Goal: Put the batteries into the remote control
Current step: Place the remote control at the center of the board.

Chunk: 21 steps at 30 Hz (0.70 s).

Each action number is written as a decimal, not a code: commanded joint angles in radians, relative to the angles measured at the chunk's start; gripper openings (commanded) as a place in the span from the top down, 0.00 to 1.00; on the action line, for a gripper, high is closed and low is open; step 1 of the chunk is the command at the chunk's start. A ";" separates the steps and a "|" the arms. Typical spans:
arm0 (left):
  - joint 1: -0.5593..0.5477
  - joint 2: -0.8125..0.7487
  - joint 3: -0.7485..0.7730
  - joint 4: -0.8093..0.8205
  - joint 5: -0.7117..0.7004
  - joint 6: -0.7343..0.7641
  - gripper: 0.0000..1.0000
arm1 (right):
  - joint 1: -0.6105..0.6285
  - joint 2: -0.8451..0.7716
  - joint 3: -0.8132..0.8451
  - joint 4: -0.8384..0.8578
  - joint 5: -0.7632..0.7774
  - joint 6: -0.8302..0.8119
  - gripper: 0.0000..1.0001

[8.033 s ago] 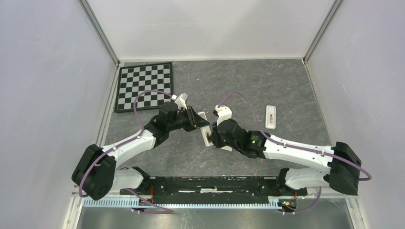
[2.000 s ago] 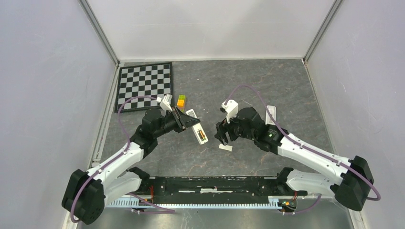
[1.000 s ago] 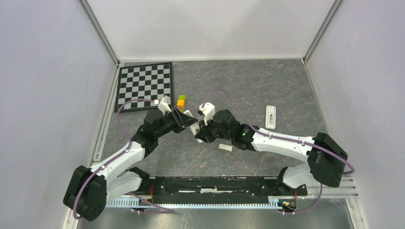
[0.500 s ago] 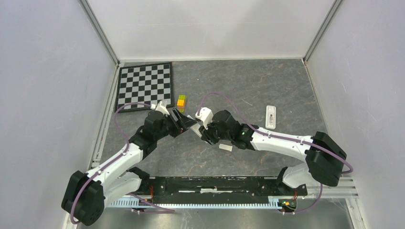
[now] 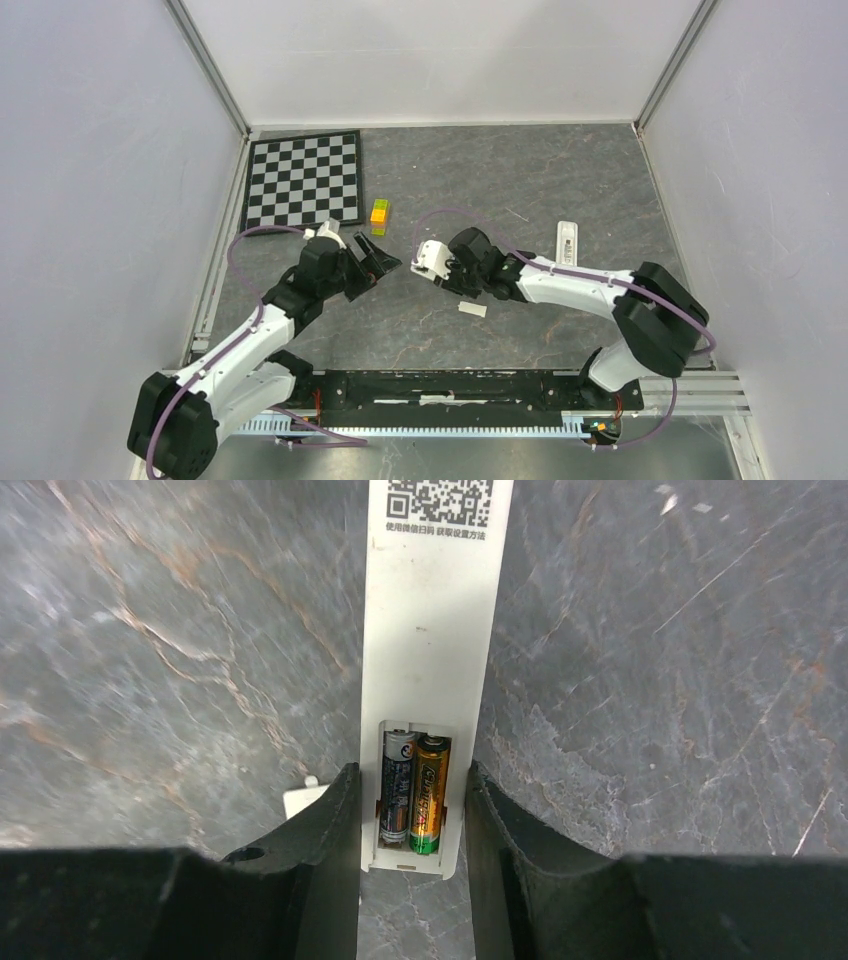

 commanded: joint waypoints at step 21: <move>0.008 -0.029 0.062 -0.059 0.019 0.042 0.00 | -0.054 0.061 0.138 -0.189 -0.044 -0.075 0.30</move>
